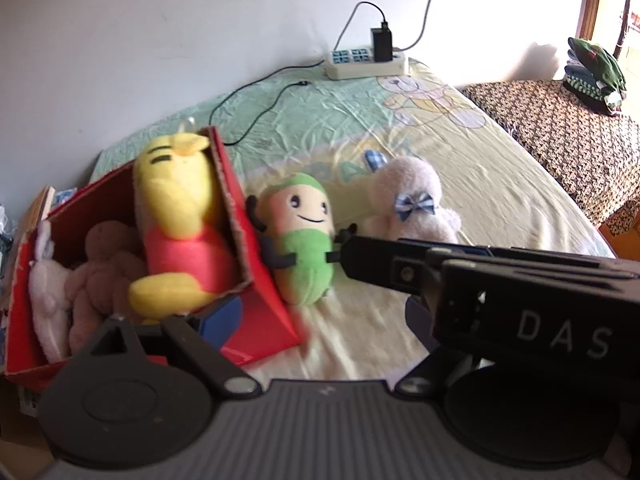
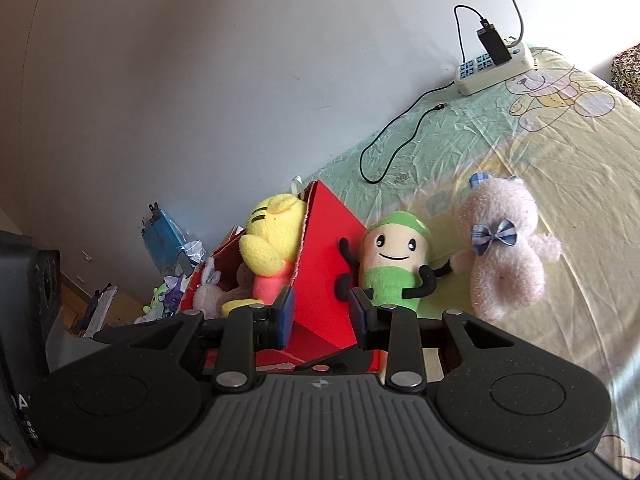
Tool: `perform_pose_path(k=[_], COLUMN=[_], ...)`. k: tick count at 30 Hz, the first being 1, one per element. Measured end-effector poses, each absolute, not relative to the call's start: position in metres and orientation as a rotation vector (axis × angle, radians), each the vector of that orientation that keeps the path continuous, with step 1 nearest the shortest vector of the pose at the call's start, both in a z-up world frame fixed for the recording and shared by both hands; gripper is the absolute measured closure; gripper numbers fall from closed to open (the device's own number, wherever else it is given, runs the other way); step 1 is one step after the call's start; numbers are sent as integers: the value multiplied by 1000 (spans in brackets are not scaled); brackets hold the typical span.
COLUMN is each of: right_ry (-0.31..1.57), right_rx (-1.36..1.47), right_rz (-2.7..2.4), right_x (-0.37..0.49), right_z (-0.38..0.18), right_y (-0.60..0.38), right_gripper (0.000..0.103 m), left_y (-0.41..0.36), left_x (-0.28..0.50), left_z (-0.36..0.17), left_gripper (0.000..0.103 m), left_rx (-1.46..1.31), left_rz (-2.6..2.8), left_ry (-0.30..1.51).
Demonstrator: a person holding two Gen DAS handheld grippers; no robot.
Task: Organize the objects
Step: 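Move the right gripper to the white bunny plush with blue bow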
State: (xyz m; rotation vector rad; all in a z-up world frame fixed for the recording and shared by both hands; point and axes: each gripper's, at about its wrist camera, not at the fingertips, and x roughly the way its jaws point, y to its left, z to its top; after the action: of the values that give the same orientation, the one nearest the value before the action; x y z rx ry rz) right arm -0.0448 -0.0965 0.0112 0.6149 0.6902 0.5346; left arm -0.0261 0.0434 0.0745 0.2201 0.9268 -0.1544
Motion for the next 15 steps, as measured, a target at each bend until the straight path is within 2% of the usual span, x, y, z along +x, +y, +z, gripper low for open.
perform_pose_path(k=[15], right_ry=[735], right_rx=[630], right_rz=[496], right_x=[-28], right_z=[-4], right_y=[-160], right_gripper=[69], left_y=[-17], left_x=[-2], left_z=[54], left_gripper=[16], left_rx=[233], left_rz=[-161], left_ry=[984])
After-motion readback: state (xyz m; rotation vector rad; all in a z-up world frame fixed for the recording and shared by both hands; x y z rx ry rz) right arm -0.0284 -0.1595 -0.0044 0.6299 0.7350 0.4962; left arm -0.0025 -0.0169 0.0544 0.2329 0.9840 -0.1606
